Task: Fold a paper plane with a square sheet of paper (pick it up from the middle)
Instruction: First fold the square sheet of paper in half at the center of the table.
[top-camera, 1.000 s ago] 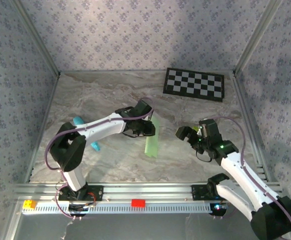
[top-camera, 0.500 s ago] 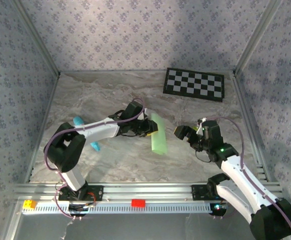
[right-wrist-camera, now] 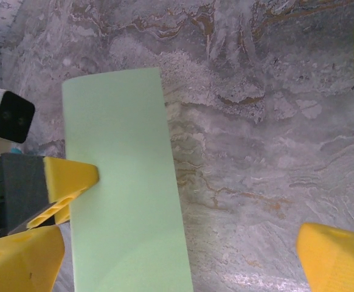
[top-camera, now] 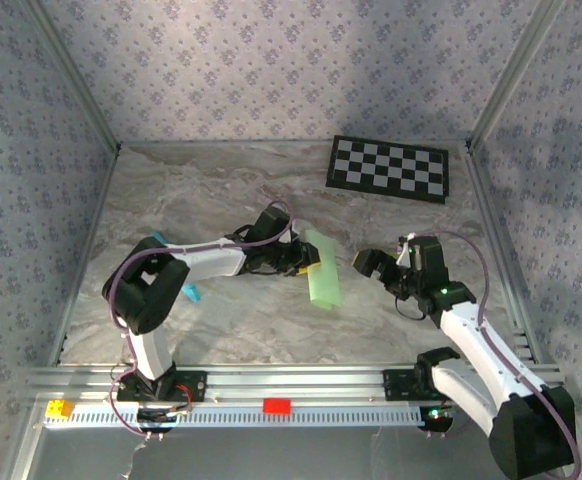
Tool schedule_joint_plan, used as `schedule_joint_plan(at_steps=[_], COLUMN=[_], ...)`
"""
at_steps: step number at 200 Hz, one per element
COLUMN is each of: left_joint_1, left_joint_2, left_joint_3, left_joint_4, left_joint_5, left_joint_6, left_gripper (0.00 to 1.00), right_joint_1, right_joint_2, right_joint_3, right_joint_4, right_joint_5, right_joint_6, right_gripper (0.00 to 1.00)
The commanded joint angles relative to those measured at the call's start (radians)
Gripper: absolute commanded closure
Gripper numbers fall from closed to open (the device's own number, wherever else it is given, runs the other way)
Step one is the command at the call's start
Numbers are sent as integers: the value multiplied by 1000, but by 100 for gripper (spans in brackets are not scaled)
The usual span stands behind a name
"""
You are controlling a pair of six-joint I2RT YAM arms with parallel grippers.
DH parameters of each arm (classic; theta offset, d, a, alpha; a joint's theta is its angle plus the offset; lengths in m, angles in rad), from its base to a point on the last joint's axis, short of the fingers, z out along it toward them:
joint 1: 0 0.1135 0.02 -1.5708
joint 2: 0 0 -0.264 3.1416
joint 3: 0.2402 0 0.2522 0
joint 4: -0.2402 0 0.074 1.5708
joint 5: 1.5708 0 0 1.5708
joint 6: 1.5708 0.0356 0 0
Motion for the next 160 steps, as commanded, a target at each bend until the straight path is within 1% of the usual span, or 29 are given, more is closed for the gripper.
schedule_joint_plan(at_steps=[1, 13, 44, 73, 106, 137, 160], left_joint_1=[-7, -3, -1, 11, 19, 18, 18], left_joint_2=[13, 20, 23, 29, 26, 26, 20], left_joint_3=[-11, -11, -59, -87, -83, -54, -44], left_joint_4=[48, 43, 88, 81, 7, -83, -125], left_joint_5=[21, 27, 28, 21, -7, -43, -73], left_joint_6=[-12, -7, -14, 4, 58, 112, 139], left_gripper=[69, 69, 69, 68, 67, 62, 62], right_joint_1=[-12, -11, -6, 5, 13, 22, 37], right_joint_2=[38, 71, 121, 116, 71, 46, 47], right_joint_3=[49, 63, 84, 66, 9, -23, -28], right_joint_4=[19, 26, -9, -40, -12, 3, 15], right_joint_5=[-56, -98, -150, -140, -118, -105, -98], right_joint_6=[-31, -30, -16, -10, 28, 58, 68], right_gripper=[0, 0, 1, 0, 0, 0, 0])
